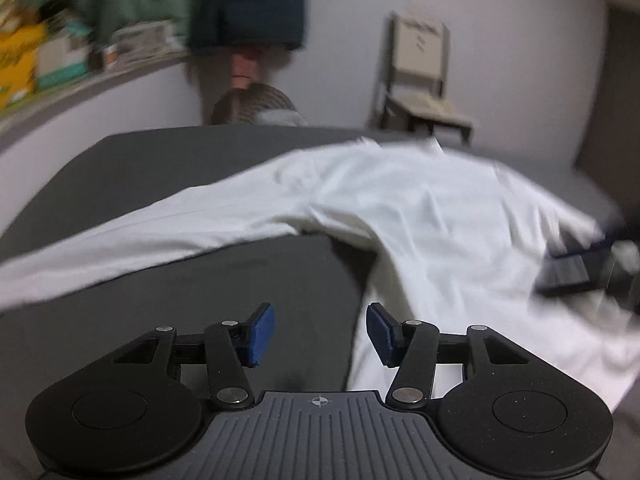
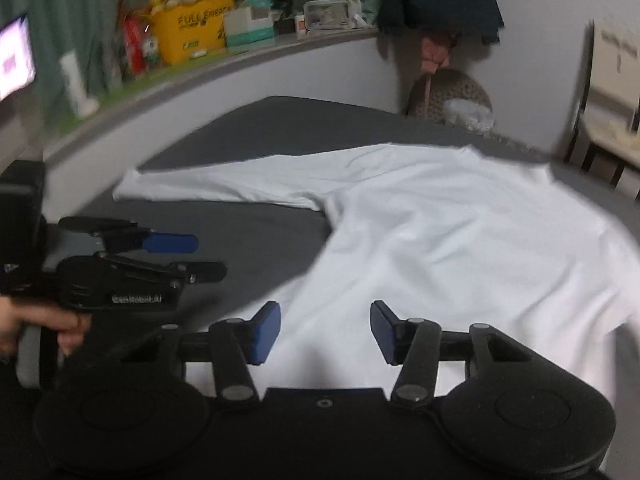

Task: Fold clothes

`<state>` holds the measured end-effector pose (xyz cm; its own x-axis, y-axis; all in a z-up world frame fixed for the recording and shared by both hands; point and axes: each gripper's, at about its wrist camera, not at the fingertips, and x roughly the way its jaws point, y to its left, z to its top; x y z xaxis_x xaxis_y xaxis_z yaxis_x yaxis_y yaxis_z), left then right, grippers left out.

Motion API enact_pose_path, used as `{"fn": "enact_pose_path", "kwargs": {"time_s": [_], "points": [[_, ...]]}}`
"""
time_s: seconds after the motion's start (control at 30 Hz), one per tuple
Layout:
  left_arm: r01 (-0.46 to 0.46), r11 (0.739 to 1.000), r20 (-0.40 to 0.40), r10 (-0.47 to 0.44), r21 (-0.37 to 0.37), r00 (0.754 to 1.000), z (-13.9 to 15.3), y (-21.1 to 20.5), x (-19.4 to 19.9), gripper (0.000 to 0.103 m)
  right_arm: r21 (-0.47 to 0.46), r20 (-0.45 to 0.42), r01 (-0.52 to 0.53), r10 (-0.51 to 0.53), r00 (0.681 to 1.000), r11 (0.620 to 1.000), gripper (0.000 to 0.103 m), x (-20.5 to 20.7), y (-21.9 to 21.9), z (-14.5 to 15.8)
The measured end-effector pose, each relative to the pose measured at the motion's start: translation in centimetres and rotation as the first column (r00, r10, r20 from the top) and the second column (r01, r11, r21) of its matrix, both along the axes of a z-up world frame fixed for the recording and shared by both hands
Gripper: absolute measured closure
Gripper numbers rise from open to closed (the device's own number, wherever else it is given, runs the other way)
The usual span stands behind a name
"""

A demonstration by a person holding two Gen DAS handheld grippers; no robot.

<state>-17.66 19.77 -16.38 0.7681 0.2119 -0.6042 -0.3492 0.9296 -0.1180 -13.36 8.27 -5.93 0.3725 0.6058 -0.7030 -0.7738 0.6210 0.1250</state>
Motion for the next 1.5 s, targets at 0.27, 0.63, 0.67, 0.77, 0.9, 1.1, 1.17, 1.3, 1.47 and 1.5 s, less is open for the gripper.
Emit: {"fn": "enact_pose_path", "kwargs": {"time_s": [0.27,0.63,0.67,0.77,0.9,1.1,1.17,1.3,1.47,1.5], "points": [[-0.106,0.901,0.093,0.159,-0.42,0.983,-2.6,6.6,0.3,0.049,-0.077,0.092,-0.347,0.353,0.931,0.935,0.059,-9.0,2.9,-4.9],[-0.031,0.864,0.053,0.066,-0.502,0.996,-6.5,7.1,2.6,0.049,-0.247,0.252,-0.45,0.505,0.825,0.858,0.071,-14.4,6.9,-8.5],[-0.023,0.862,0.053,0.058,-0.506,0.997,-6.8,7.1,2.8,0.049,-0.26,0.259,-0.443,0.504,0.824,0.858,0.073,-14.3,7.2,-8.9],[-0.001,0.855,0.054,0.034,-0.519,0.998,-7.7,7.1,3.3,0.049,-0.28,0.341,-0.406,0.485,0.805,0.87,0.073,-14.4,7.6,-9.6],[0.021,0.83,0.077,0.026,-0.557,0.997,-8.5,7.6,4.0,0.049,-0.281,0.453,-0.333,0.431,0.78,0.9,0.086,-14.1,7.5,-10.4],[0.008,0.764,0.117,0.088,-0.645,0.989,-8.3,8.4,4.0,0.049,-0.078,0.428,-0.375,0.37,0.824,0.924,0.097,-12.5,4.9,-7.6],[0.0,0.779,0.12,0.096,-0.627,0.988,-7.7,8.2,3.8,0.049,0.055,0.396,-0.428,0.374,0.839,0.902,0.097,-11.9,2.9,-5.4],[-0.025,0.815,0.109,0.108,-0.579,0.988,-6.9,7.6,4.0,0.049,0.244,0.245,-0.456,0.401,0.883,0.856,0.097,-9.7,-1.1,-2.7],[-0.085,0.783,0.043,0.142,-0.617,0.989,-8.0,8.1,5.3,0.04,0.038,0.19,-0.539,0.524,0.83,0.841,0.097,-10.2,-0.4,-5.9],[-0.097,0.775,0.038,0.154,-0.625,0.987,-8.1,8.2,5.5,0.034,0.002,0.183,-0.543,0.534,0.826,0.84,0.097,-10.5,0.2,-6.8]]}}
